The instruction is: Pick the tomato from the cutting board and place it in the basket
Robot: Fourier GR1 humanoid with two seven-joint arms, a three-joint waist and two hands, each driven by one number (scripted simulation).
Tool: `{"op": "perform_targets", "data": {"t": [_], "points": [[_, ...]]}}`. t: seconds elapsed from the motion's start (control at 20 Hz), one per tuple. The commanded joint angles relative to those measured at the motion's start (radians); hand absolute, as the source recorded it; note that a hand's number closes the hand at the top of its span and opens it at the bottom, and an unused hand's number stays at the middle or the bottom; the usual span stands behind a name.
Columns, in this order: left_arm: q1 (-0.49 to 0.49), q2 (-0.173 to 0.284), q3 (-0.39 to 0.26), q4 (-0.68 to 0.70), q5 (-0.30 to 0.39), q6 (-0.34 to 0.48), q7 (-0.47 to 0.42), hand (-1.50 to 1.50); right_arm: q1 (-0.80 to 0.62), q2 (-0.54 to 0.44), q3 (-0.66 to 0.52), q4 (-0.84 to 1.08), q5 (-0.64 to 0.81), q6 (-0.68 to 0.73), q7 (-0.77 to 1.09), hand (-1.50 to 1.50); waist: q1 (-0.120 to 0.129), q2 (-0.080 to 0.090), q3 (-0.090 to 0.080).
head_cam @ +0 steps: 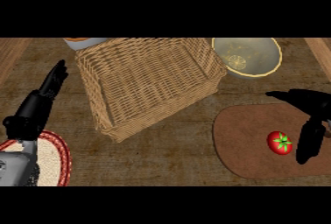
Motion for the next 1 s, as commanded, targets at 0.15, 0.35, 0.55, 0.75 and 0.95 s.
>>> {"op": "perform_targets", "data": {"t": [0.15,0.35,0.55,0.75,0.95], "points": [[-0.005,-0.060,0.010,-0.009,-0.055,-0.008,0.022,0.00,0.105,0.066,-0.054,0.017,0.190,-0.004,-0.092,-1.50,-0.002,0.000,0.000],[-0.029,-0.047,0.042,0.003,-0.070,-0.034,0.032,0.00,0.203,0.074,-0.074,0.006,0.282,-0.060,-0.210,-1.50,-0.006,0.000,0.000],[0.007,-0.084,0.052,-0.013,-0.100,-0.046,0.019,0.00,0.187,0.135,-0.093,0.006,0.363,-0.021,-0.209,-1.50,-0.002,0.000,0.000],[0.005,-0.049,0.113,-0.065,-0.050,-0.116,0.079,0.00,0.198,0.192,-0.120,-0.013,0.399,-0.033,-0.185,-1.50,-0.003,-0.001,0.000],[0.080,-0.101,0.096,-0.060,-0.110,-0.085,-0.029,0.00,0.243,0.227,-0.146,-0.030,0.427,-0.035,-0.210,-1.50,-0.003,-0.001,0.000]]}}
